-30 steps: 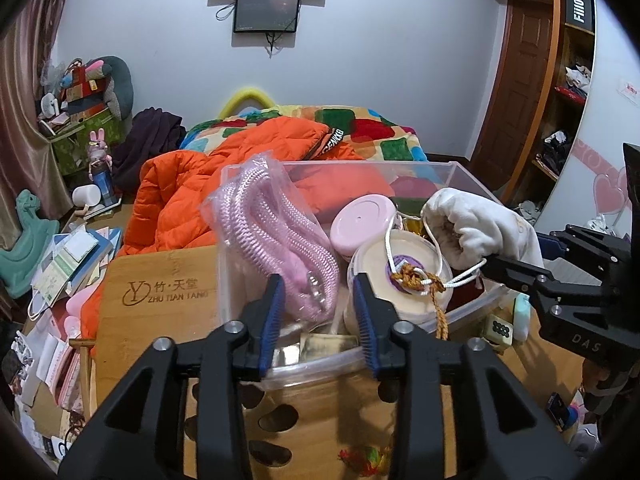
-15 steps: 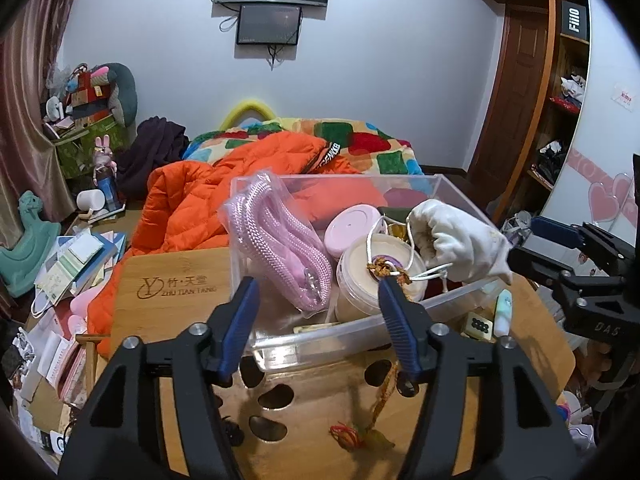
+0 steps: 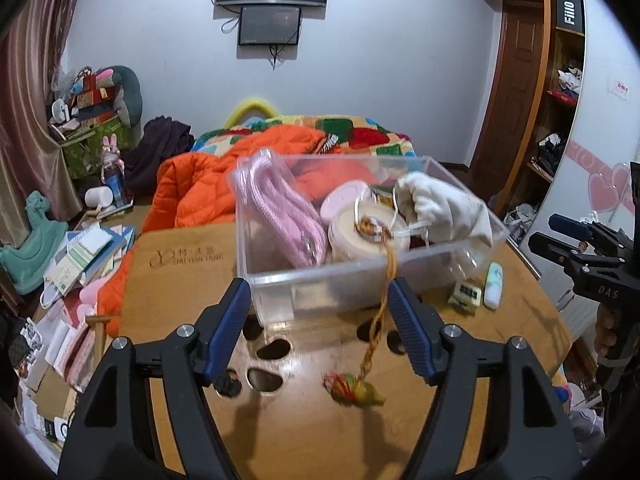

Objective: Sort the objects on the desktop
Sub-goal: 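Open both grippers and withdraw them from the box, then grasp the gourd keychain with the left gripper while the right grasps the mint bottle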

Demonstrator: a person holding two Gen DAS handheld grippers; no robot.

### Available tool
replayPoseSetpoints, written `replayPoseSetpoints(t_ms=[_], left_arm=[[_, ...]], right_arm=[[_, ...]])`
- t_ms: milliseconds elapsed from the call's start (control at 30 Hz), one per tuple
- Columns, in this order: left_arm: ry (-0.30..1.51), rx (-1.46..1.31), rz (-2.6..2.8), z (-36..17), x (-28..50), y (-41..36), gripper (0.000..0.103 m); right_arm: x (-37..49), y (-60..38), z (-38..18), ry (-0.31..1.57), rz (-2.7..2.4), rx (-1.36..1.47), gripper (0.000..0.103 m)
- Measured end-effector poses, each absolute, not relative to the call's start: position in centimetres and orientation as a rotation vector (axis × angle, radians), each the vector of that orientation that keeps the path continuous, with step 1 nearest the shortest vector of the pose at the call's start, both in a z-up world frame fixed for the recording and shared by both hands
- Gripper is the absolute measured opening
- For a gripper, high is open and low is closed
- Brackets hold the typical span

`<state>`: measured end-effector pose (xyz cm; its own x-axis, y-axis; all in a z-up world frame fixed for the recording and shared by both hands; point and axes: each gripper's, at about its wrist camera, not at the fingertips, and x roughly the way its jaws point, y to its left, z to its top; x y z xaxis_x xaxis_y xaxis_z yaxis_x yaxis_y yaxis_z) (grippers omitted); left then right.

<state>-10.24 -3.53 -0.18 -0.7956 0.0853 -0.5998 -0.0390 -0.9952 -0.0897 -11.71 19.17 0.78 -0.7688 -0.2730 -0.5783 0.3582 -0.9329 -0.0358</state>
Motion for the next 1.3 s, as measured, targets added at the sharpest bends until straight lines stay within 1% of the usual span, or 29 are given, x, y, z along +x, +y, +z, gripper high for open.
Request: replayPoseSetpoints(t_ms=[267, 567, 900, 967, 1033, 1200, 1233, 1300], left_arm=[[-0.136, -1.086, 2.857, -2.9, -9.4, -2.8, 0.07], [-0.102, -1.185, 2.803, -5.3, -8.8, -1.1, 0.07], [-0.045, -1.235, 2.814, -6.4, -9.7, 0.3, 0.069], [-0.03, -1.238, 2.818, -6.5, -9.8, 0.4, 0.069], [-0.004, -1.243, 2.824, -6.6, -9.8, 0.6, 0.067], [0.067, -1.233, 2.856, -6.8, -9.9, 1.2, 0.06], [0.066, -1.227, 2.854, -6.8, -9.8, 1.3, 0.058], [0.07, -1.221, 2.857, -6.9, -9.7, 1.4, 0.056]], right_arm=[[-11.2, 20.3, -2.3, 0.252, -2.636, 0.949, 0.075], [-12.2, 20.4, -5.8, 0.317, -2.557, 1.076, 0.075], [-14.0, 21.2, -7.4, 0.294, -2.456, 1.139, 0.076], [-14.3, 21.3, -7.5, 0.289, -2.444, 1.135, 0.078], [-14.6, 21.3, -7.6, 0.29, -2.439, 1.133, 0.081], [-15.1, 21.3, -7.5, 0.294, -2.434, 1.117, 0.081], [-15.2, 21.2, -7.5, 0.29, -2.439, 1.114, 0.081], [-15.2, 21.0, -7.5, 0.286, -2.443, 1.1, 0.081]])
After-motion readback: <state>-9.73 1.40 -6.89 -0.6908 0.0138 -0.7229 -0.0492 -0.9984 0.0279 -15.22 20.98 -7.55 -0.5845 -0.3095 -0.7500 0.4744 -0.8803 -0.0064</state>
